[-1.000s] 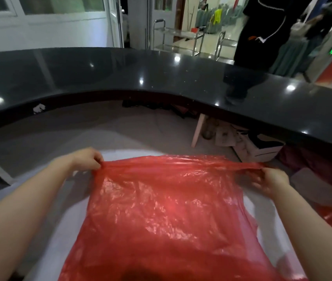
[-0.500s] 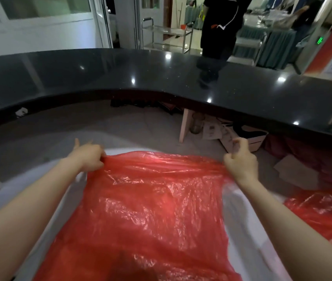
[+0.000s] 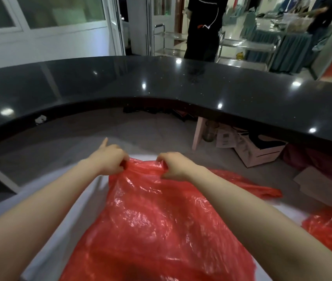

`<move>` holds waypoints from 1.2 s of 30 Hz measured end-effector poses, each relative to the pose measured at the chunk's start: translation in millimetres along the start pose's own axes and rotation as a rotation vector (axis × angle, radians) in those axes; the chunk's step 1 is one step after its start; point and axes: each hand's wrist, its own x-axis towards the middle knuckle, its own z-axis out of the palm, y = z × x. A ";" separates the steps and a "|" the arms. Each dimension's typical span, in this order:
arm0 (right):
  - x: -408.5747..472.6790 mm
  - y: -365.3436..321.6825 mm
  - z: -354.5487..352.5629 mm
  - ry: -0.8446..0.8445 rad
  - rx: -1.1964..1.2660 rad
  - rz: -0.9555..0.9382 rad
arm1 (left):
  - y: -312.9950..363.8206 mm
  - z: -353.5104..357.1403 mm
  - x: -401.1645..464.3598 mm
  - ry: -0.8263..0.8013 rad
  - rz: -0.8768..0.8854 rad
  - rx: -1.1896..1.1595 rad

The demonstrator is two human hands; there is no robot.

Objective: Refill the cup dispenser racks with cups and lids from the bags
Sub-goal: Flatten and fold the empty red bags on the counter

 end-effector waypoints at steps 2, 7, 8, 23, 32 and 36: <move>-1.5 1.7 5.2 -0.028 0.081 0.026 | -5.4 2.2 -0.8 -0.021 -0.016 0.055; -10.3 20.5 5.0 -0.115 0.229 0.086 | -18.0 12.6 -0.7 -0.065 -0.100 0.218; -14.0 26.0 5.1 -0.154 0.231 0.099 | -20.9 15.2 0.9 -0.091 -0.122 0.238; -75.3 132.9 22.0 -0.134 -0.076 0.252 | -52.7 45.0 32.0 -0.047 -0.295 -0.172; -93.4 167.5 19.8 0.104 0.037 0.576 | -48.7 67.8 45.3 0.144 -0.385 -0.346; -93.4 171.9 21.7 0.172 0.156 0.580 | -22.1 74.4 44.8 0.390 -0.328 -0.475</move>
